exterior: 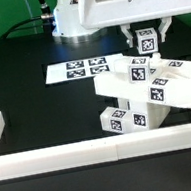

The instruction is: Assemble chair

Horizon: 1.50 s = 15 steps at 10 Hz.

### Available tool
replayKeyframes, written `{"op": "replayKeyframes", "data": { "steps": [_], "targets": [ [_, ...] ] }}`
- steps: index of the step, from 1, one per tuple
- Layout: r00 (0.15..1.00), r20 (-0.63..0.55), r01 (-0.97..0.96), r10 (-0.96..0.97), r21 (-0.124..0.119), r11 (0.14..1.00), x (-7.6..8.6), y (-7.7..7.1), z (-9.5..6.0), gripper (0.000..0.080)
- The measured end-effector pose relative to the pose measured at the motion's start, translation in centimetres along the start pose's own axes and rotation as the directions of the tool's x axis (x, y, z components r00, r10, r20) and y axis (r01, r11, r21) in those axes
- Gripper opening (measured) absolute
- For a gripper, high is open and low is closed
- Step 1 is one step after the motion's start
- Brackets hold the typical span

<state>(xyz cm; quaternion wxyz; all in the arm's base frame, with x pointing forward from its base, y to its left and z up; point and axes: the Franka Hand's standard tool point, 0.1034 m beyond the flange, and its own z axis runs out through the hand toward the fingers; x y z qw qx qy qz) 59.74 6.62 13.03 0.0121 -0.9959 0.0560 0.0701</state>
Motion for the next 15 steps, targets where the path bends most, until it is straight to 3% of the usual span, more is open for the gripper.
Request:
{"op": "replayKeyframes", "data": {
  "steps": [10, 15],
  "targets": [
    [0.999, -0.001, -0.032, 0.032, -0.001, 0.999, 0.3, -1.4, 0.5, 0.0284],
    [1.0, -0.01, -0.028, 0.028, -0.004, 1.0, 0.8, -0.9, 0.9, 0.0284]
  ]
}}
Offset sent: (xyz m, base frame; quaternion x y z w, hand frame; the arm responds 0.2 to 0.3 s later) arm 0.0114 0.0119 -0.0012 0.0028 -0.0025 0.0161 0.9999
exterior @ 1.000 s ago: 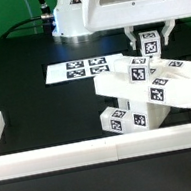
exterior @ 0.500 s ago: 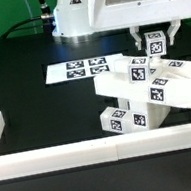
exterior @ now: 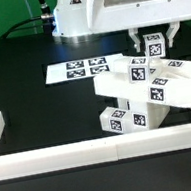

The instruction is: Assemble chair

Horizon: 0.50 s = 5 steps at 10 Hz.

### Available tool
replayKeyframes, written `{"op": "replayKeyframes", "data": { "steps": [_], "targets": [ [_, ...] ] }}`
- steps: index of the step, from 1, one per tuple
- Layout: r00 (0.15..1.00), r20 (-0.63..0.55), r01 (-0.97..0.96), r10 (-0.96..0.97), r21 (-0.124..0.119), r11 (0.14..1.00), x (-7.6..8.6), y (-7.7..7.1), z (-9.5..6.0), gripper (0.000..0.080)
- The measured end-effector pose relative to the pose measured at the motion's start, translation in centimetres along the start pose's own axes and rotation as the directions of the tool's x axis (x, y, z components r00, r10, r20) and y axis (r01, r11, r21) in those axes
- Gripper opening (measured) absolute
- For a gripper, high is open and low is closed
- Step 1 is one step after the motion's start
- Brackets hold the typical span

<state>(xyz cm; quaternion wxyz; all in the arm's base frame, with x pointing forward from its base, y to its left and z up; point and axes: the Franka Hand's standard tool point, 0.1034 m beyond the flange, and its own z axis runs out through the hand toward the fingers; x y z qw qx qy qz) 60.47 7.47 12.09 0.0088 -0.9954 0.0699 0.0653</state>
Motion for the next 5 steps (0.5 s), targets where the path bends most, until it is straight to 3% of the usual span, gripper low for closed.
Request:
{"op": "replayKeyframes", "data": {
  "steps": [5],
  "targets": [
    [1.0, -0.012, -0.004, 0.004, -0.002, 1.0, 0.11, 0.33, 0.45, 0.0284]
  ]
}}
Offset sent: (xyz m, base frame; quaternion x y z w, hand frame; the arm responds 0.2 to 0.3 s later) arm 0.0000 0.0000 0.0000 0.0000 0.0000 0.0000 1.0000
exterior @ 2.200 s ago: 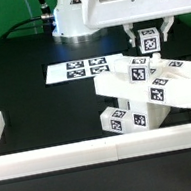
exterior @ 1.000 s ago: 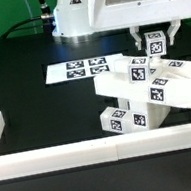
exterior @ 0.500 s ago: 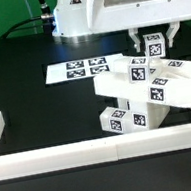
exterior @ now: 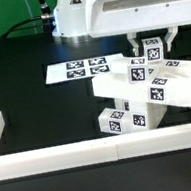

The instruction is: Assemble chair

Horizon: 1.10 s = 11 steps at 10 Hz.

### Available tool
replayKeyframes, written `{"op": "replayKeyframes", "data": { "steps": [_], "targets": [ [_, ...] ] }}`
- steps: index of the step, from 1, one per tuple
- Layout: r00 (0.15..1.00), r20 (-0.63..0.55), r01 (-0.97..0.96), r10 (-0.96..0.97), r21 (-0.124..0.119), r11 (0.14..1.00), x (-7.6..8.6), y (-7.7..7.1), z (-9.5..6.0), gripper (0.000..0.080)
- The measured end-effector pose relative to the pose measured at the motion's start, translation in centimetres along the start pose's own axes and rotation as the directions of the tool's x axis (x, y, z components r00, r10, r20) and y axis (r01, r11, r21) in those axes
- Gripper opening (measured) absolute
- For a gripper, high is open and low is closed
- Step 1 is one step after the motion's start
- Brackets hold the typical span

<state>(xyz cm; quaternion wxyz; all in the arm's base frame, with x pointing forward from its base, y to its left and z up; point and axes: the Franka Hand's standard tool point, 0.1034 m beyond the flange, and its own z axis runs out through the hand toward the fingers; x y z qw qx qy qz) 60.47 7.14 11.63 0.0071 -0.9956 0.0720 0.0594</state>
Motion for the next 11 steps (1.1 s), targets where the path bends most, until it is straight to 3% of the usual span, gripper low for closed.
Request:
{"op": "replayKeyframes", "data": {
  "steps": [11],
  "targets": [
    [0.998, -0.04, -0.052, 0.052, 0.004, 0.999, 0.64, 0.39, 0.05, 0.0284]
  ]
}}
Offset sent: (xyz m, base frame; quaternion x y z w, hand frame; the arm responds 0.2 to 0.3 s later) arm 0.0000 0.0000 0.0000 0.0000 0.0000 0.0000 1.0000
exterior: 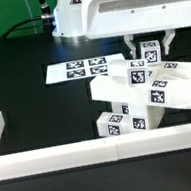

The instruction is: Assemble chair

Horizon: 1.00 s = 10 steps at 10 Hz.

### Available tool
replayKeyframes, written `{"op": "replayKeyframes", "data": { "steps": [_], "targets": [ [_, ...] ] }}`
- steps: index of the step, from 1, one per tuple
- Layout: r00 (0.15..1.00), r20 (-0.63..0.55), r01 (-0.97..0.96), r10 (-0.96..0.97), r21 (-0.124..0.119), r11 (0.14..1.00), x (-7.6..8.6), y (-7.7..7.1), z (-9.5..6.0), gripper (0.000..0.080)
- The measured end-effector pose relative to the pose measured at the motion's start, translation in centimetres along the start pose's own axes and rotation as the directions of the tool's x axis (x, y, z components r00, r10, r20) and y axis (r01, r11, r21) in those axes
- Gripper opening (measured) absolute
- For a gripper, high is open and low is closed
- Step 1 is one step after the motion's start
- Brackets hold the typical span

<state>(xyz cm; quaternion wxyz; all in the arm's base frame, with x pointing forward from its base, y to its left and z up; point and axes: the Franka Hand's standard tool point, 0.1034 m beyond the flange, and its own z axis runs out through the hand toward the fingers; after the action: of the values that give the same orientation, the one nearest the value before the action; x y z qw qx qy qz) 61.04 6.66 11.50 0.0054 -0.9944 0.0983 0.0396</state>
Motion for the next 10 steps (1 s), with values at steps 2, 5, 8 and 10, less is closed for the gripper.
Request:
{"op": "replayKeyframes", "data": {
  "steps": [2, 5, 8, 10],
  "targets": [
    [0.993, 0.0, -0.117, 0.117, 0.001, 0.993, 0.0, -0.01, 0.01, 0.0284],
    [0.941, 0.001, -0.338, 0.338, 0.001, 0.941, -0.02, -0.05, 0.03, 0.0284],
    [0.856, 0.002, -0.516, 0.516, 0.001, 0.856, -0.03, -0.09, 0.05, 0.0284],
    [0.765, 0.002, -0.644, 0.644, 0.001, 0.765, -0.04, -0.12, 0.05, 0.0284]
  ]
}}
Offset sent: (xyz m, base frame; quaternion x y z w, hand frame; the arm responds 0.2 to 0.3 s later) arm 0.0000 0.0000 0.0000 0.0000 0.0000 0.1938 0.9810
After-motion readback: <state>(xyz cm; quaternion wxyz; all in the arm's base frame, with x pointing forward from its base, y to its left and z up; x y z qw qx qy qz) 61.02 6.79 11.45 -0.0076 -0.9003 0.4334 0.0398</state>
